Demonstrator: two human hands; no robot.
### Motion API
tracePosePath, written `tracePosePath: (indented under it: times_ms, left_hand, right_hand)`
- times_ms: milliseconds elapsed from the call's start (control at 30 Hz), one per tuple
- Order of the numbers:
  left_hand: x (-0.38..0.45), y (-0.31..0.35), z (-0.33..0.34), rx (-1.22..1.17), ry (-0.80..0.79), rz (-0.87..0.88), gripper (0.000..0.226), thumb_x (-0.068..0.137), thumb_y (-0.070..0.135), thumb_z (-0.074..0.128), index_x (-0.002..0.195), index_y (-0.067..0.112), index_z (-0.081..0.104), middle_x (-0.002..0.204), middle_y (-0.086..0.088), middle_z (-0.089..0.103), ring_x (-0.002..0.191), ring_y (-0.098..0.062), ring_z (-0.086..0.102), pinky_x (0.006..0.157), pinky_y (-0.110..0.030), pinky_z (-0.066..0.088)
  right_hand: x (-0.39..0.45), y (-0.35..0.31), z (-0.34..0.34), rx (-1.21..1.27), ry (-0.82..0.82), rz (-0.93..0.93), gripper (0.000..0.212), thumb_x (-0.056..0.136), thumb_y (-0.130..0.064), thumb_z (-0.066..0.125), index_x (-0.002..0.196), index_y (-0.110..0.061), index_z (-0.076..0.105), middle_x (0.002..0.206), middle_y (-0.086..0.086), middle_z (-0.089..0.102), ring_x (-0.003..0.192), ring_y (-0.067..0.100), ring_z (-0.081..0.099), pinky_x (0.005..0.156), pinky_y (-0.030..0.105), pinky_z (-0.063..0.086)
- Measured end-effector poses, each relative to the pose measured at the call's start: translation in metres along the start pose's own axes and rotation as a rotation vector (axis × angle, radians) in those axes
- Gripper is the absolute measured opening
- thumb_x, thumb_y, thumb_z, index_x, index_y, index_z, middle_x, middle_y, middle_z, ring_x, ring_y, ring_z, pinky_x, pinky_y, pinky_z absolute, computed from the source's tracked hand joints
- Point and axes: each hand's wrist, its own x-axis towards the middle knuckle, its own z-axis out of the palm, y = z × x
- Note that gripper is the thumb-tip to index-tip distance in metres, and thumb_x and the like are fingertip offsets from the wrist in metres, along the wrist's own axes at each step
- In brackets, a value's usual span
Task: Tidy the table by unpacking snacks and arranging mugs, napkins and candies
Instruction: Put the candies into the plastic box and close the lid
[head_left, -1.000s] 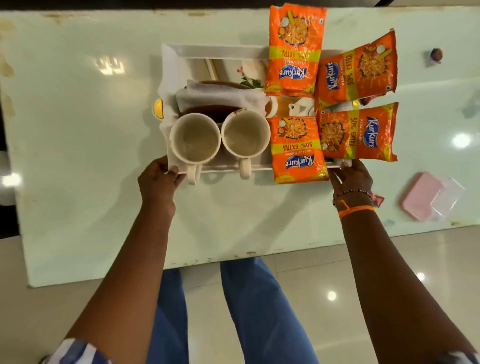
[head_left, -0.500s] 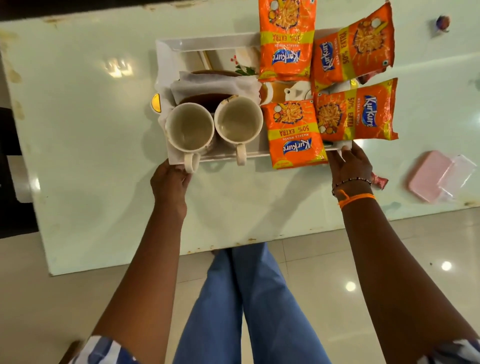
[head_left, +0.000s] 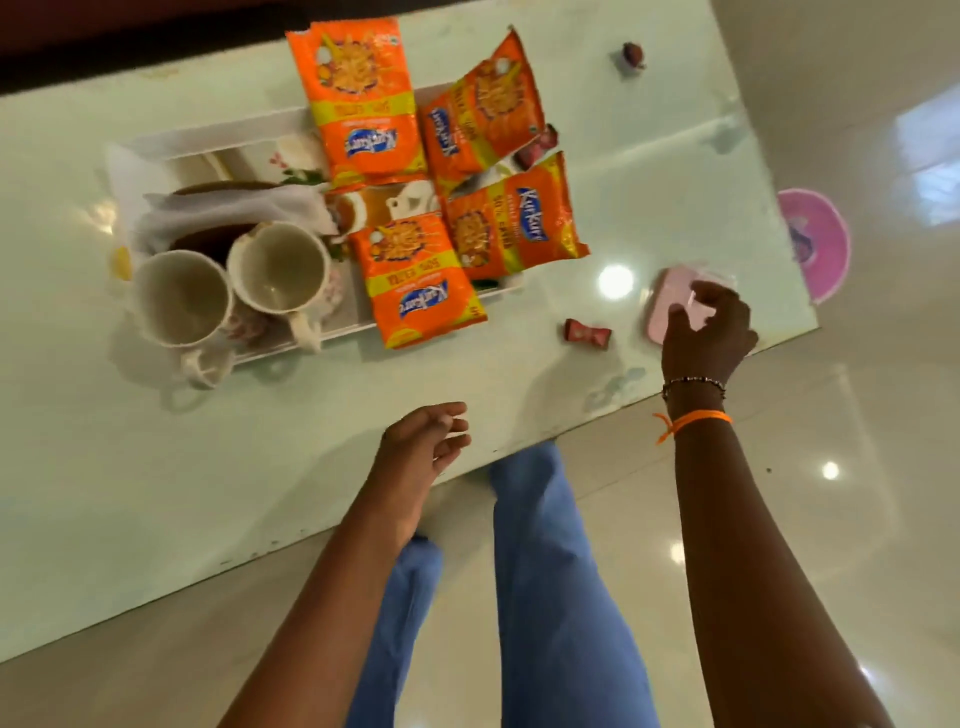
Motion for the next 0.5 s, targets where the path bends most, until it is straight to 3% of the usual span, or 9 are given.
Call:
tracePosePath:
  times_ms: [67,167,233,333,433,500]
  left_hand:
    - [0.007,0.003,0.026,0.064,-0.06,-0.011,0.024,0.095,0.006,0.04,0.105,0.007,0.062,0.085,-0.004,0.061,0.082,-0.015,0.06,0.077,-0.018,0.05]
    - [0.022,0.01,0.063,0.091,-0.134,-0.01,0.023,0.094,0.005,0.043,0.1,0.014,0.063,0.087,-0.003,0.061,0.082,-0.014,0.061,0.083,-0.022,0.047]
    - [0.034,0.014,0.089,0.108,-0.151,-0.005,0.023,0.094,0.007,0.044,0.096,0.018,0.063,0.088,-0.002,0.062,0.084,-0.014,0.062,0.086,-0.025,0.046]
    - [0.049,0.019,0.128,0.157,-0.113,-0.026,0.018,0.094,0.011,0.045,0.098,0.015,0.062,0.091,-0.002,0.062,0.089,-0.017,0.061,0.089,-0.028,0.045]
    - [0.061,0.025,0.172,0.231,-0.066,-0.074,0.017,0.092,0.022,0.052,0.106,0.015,0.058,0.107,-0.004,0.063,0.102,-0.021,0.058,0.094,-0.032,0.041]
    - [0.069,0.031,0.2,0.264,-0.067,-0.114,0.039,0.088,0.036,0.056,0.122,0.016,0.051,0.123,-0.004,0.057,0.113,-0.022,0.055,0.096,-0.033,0.038]
  right_hand:
    - [0.026,0.013,-0.002,-0.118,0.036,0.067,0.044,0.078,-0.014,0.063,0.12,-0.014,0.051,0.131,0.013,0.048,0.115,0.036,0.045,0.092,0.028,0.021]
    - [0.056,0.022,0.002,-0.148,-0.116,0.229,0.069,0.076,-0.027,0.069,0.134,-0.018,0.034,0.142,0.015,0.032,0.124,0.041,0.035,0.102,0.04,0.032]
    - [0.072,0.025,0.006,-0.172,-0.265,0.273,0.083,0.074,-0.033,0.072,0.139,-0.02,0.023,0.142,0.017,0.03,0.126,0.042,0.035,0.102,0.047,0.035]
    - [0.087,0.027,0.005,-0.15,-0.379,0.203,0.084,0.074,-0.03,0.07,0.14,-0.028,0.019,0.136,0.02,0.035,0.121,0.041,0.043,0.101,0.047,0.038]
    - [0.093,0.019,-0.009,0.361,-0.494,0.344,0.065,0.077,-0.026,0.065,0.132,-0.034,0.031,0.128,0.013,0.043,0.111,0.035,0.051,0.089,0.046,0.05]
    - [0.089,0.015,-0.019,0.777,-0.648,0.512,0.05,0.073,-0.025,0.062,0.117,-0.031,0.04,0.111,0.003,0.054,0.099,0.028,0.059,0.079,0.042,0.053]
